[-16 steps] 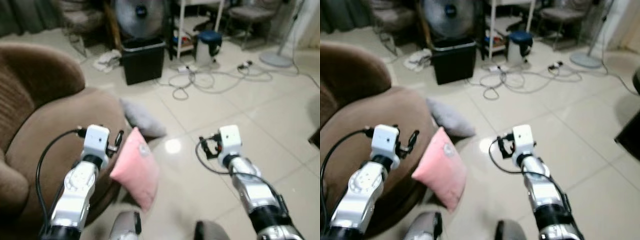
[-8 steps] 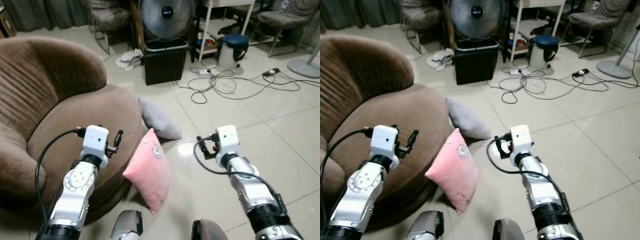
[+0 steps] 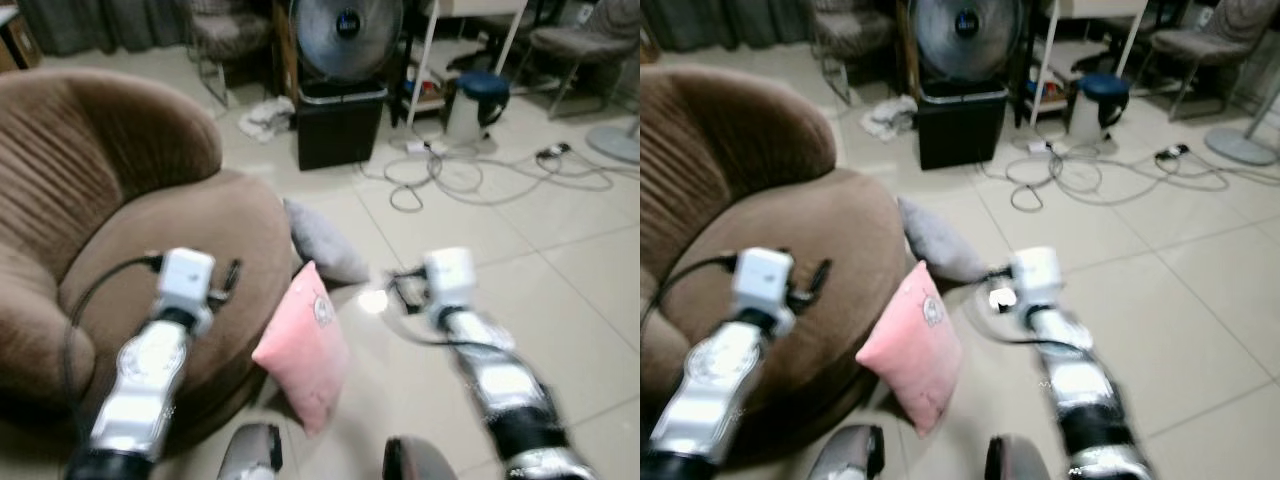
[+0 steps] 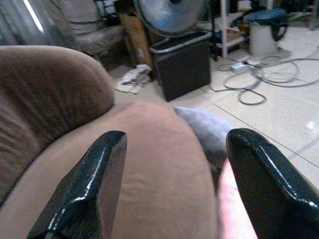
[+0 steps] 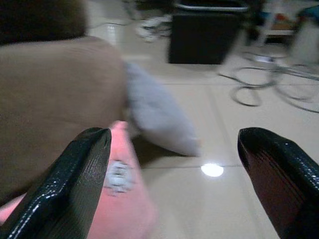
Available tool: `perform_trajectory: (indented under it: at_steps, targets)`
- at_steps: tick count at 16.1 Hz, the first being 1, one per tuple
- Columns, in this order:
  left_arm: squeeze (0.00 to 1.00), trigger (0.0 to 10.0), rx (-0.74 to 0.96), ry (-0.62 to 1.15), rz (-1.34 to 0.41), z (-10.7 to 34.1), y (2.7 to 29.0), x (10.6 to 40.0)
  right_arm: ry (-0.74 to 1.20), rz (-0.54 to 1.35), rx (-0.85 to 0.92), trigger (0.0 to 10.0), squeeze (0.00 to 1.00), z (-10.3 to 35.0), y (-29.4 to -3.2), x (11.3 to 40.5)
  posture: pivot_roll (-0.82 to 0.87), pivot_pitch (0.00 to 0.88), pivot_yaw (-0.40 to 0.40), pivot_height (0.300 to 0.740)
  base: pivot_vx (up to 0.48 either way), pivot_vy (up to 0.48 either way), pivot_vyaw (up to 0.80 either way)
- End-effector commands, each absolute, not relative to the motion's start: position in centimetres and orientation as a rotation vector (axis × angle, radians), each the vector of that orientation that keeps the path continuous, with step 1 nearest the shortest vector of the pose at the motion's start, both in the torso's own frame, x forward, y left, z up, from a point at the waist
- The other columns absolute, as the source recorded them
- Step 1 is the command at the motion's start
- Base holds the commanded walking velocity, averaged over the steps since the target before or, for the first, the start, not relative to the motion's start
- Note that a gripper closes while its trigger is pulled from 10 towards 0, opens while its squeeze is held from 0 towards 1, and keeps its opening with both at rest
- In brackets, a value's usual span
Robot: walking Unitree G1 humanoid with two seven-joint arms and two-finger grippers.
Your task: Move the pillow to the sofa from floor
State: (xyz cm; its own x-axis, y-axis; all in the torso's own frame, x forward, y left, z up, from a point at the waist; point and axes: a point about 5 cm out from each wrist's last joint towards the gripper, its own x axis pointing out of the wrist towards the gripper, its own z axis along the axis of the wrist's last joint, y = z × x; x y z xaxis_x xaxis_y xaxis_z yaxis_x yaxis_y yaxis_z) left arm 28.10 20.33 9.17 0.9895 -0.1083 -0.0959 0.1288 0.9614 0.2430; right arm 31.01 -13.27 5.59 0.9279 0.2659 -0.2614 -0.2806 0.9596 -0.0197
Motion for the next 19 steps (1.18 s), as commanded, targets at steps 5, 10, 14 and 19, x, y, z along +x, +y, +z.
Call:
perform_trajectory:
  at_steps: [5,10,14,19]
  targets:
    - [0.0,10.0,0.25,0.071,-0.152,9.4,19.5,28.42,0.263,0.239,-0.066,10.0,0.0,5.68,-14.68,31.1,0.06,0.0,0.018,0.634,0.287,0.0,0.0]
    - [0.0,10.0,0.248,0.071,-0.152,9.38,19.46,28.38,0.263,0.242,-0.072,10.0,0.0,5.65,-14.77,31.07,0.05,0.0,0.028,0.634,0.289,0.0,-0.47]
    - [0.0,10.0,0.248,0.07,-0.15,9.37,19.49,28.38,0.262,0.245,-0.075,10.0,0.0,5.68,-14.7,31.12,0.05,0.0,0.024,0.634,0.288,0.0,0.0]
    - [0.0,10.0,0.247,0.068,-0.148,9.34,19.45,28.39,0.26,0.245,-0.075,10.0,0.0,5.72,-14.75,31.18,0.05,0.0,0.022,0.634,0.289,0.0,0.0]
